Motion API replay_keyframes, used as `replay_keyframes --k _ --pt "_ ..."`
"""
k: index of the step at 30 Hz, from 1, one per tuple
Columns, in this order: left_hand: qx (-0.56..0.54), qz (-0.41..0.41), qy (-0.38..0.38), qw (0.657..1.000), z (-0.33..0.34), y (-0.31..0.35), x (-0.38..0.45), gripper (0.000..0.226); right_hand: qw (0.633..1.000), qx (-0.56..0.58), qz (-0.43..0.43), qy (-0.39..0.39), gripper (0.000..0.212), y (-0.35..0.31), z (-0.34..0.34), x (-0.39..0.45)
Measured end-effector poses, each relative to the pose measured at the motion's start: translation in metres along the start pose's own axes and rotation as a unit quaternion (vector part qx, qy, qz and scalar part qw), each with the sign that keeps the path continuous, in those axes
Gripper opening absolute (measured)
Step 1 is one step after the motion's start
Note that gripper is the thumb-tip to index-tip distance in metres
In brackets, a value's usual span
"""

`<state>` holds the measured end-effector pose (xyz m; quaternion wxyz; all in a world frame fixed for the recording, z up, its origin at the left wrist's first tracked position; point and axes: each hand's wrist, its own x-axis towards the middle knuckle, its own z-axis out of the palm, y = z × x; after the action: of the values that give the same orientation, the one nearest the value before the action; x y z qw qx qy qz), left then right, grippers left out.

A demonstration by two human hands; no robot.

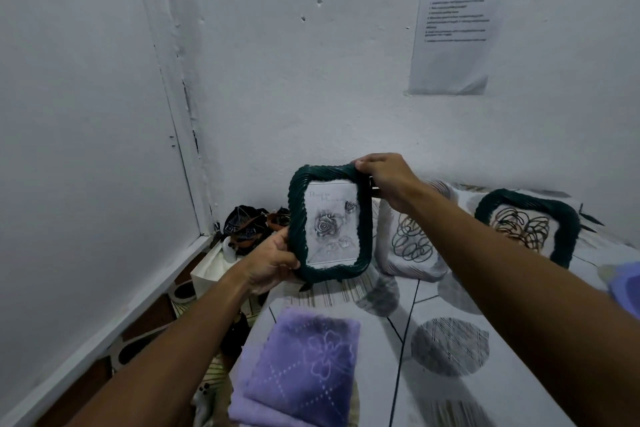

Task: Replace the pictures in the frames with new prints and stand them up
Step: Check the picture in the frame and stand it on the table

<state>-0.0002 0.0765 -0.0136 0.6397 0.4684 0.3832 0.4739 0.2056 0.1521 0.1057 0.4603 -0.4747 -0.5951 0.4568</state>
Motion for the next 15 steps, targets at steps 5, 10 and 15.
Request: replay_keyframes --k 5,10,15 --pt "-0.006 0.002 0.01 1.0 -0.015 -0.011 0.033 0.082 0.99 -0.133 -0.054 0.017 0.016 0.011 0.0 0.036" --pt "-0.011 0.005 0.008 1.0 -0.023 -0.02 0.052 0.086 0.966 -0.237 -0.099 0.009 0.018 0.014 -0.002 0.053" --pt "-0.024 -0.011 0.004 1.0 -0.028 -0.031 0.06 0.088 0.95 -0.294 -0.105 0.002 0.02 0.019 0.001 0.057"
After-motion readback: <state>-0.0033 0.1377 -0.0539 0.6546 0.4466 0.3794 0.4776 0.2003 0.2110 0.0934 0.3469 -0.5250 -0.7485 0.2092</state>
